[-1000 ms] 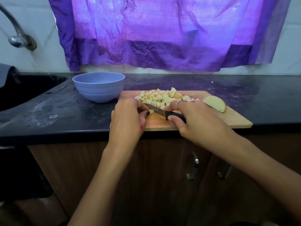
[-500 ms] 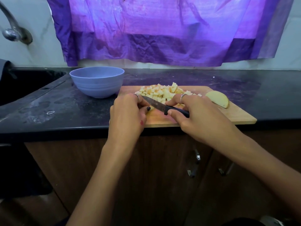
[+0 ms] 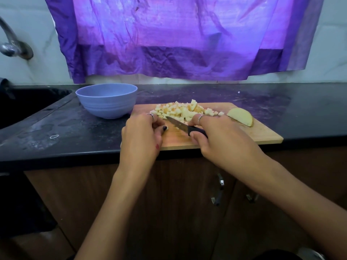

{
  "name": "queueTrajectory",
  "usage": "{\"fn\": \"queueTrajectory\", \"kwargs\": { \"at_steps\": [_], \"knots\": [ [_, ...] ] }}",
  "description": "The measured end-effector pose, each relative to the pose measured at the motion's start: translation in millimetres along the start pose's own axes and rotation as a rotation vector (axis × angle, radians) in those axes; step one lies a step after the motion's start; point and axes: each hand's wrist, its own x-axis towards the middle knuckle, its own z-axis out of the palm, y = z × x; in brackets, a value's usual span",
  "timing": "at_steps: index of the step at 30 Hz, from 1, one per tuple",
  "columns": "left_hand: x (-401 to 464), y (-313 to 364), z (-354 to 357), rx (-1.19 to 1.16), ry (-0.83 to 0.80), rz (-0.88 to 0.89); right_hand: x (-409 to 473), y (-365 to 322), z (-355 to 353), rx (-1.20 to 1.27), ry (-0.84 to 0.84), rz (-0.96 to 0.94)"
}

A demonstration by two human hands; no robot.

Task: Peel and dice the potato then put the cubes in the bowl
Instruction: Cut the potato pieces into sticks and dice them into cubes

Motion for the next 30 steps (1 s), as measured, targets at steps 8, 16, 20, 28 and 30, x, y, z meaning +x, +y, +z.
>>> {"fn": "queueTrajectory", "kwargs": {
  "at_steps": [8,16,20,28,30],
  "knots": [
    [6,0,-2,0.003,-0.055,-0.022,-6,-3,-6,0.194,-0.033,0.043],
    [5,-5,-5,0.079,-0.044,0.024,-3,-9,-2,0.151,-0.059,0.043],
    [5,-5,-7,0.051,-0.051,0.018,0,-8,-1,0.134,-0.071,0.048],
    [6,-8,-9,0.030,-0.062,0.004,3,-12,1,0.119,-0.098,0.025],
    [5,-8,-8,0.024,-0.054,-0.006,7,-15,3,0.086,-0.106,0.007]
  ]
}}
